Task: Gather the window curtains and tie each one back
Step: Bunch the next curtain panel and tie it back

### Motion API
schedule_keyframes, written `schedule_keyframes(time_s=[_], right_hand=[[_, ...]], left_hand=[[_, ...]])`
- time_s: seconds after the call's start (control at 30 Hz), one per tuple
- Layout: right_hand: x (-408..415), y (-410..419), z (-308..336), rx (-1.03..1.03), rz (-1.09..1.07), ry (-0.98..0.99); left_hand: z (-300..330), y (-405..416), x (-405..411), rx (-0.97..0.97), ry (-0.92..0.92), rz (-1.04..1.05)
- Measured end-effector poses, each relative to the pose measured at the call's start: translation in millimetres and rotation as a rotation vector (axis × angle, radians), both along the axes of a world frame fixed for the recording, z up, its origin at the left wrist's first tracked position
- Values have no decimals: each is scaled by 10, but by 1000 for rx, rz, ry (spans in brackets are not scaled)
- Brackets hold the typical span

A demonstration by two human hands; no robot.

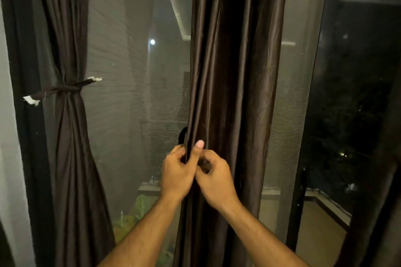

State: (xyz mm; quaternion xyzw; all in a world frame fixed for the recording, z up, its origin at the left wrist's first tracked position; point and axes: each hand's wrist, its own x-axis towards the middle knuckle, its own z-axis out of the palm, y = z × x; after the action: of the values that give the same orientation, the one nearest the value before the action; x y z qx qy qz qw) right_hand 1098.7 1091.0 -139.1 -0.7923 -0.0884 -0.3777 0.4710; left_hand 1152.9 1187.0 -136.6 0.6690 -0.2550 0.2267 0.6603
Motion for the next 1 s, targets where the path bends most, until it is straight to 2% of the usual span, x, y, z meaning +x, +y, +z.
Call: schedule_keyframes(time_s=[0.1,0.17,0.27,0.33,0.4,0.47,0.6,0.7,0.8,0.87,0.93,1.0], right_hand=[[-37,-85,-34,65,-17,6],[-97,-143,-73,74,-230,-128],[-175,-210,-120,-21,-555,-375],[-140,-275,-120,16,-665,-353],[-113,-299,-88,120,-675,-210],[-92,-302,-79,188,-591,-99],[-39,-272,-167,62,-360,-40],[-37,-249,-139,115,-170,-1],[-105,-318,-126,115,-59,22],[-224,-373,-180,37,-134,-31],[-400,-414,-224,-97,-361,-218],[-541,-450,-239,-129,-618,-377]], left_hand=[[8,-36,46,38,-43,69],[9,-54,60,38,-53,75],[-5,-71,54,28,-55,68],[-10,-99,52,24,-53,81],[-8,-143,66,28,-48,88],[-2,-199,75,28,-34,83],[39,-302,-36,-6,-26,16],[70,-369,-121,22,-33,-49],[77,-416,-75,92,-52,6],[66,-416,-48,141,-80,82],[53,-415,-65,147,-83,109],[44,-426,-100,122,-78,103]])
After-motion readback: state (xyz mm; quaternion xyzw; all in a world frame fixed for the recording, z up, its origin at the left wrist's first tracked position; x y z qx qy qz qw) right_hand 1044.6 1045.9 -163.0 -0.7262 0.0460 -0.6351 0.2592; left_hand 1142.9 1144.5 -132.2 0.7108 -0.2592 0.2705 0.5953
